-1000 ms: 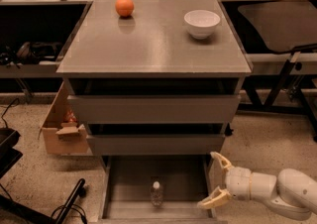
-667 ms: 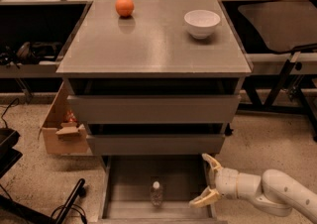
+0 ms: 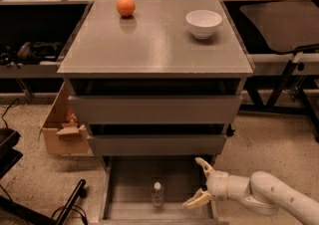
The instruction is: Pick water bottle from bottom drawer and place on counter
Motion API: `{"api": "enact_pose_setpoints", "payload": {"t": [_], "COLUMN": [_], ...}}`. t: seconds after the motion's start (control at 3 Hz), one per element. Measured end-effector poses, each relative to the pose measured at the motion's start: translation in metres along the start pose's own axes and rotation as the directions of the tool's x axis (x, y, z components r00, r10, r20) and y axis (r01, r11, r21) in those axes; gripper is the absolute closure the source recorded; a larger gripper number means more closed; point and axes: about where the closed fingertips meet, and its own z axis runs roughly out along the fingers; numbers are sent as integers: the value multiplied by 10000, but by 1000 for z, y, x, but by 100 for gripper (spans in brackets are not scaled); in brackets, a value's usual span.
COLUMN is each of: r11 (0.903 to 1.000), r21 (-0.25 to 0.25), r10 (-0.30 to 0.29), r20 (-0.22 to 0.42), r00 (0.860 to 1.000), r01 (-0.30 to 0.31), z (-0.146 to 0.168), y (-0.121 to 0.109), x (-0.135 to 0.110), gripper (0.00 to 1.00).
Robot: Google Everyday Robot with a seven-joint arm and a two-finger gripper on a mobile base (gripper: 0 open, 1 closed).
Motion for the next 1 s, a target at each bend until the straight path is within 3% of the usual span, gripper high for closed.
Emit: {"api": "enact_pose_setpoints", "payload": {"t": [0.33, 1.0], "r11": [9999, 9909], "r21": [-96, -702], "r10": [-75, -1158], "r20": [-114, -58], "r00": [9999, 9933], "r01": [74, 1151], "z": [16, 69], "y": [-4, -23], "x": [19, 79], "gripper": [0, 0]}}
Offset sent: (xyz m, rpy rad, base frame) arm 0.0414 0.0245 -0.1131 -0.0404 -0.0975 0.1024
